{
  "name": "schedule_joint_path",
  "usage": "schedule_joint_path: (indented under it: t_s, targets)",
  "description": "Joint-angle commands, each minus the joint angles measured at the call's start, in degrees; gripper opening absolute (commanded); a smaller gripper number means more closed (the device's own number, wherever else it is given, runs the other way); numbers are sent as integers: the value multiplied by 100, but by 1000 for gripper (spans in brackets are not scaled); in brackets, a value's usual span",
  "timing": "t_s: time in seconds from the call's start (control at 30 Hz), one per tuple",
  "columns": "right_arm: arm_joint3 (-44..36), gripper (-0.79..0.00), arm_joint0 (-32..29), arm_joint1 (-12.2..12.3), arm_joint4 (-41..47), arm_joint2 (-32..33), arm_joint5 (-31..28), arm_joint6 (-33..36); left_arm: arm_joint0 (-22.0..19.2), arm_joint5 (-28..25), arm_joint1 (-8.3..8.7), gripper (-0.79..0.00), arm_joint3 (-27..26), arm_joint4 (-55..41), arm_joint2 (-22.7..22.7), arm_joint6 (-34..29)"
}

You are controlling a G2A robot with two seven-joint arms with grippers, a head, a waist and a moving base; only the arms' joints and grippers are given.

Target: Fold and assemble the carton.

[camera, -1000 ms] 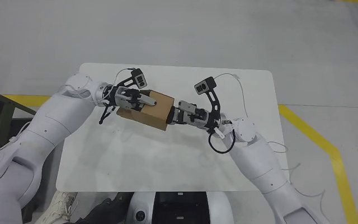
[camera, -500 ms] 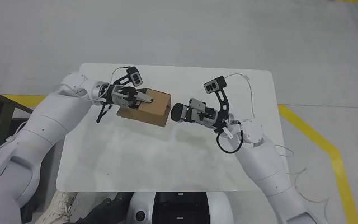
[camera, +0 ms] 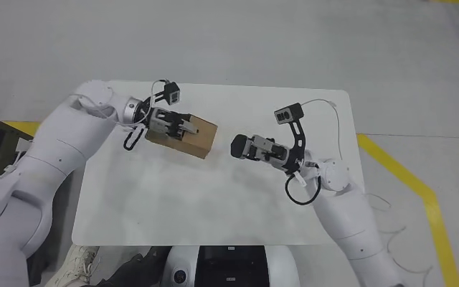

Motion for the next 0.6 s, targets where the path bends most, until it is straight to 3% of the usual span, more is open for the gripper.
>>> schedule_joint_path:
  t_s: [0.0,0.23,0.57]
  targets:
    - [-85,0,-96,29,-176,76,-29,-40,-43,95,-35,-785,-156,475,27,318]
    - [-336,0,-413,120,-336,343,-65,-41,-158,758,-139,-785,-768,2077,222,1209]
    - [-522,0,-701,217,-266,600,-76,58,-279,1984,-371,-785,-1486,3714,648,1403]
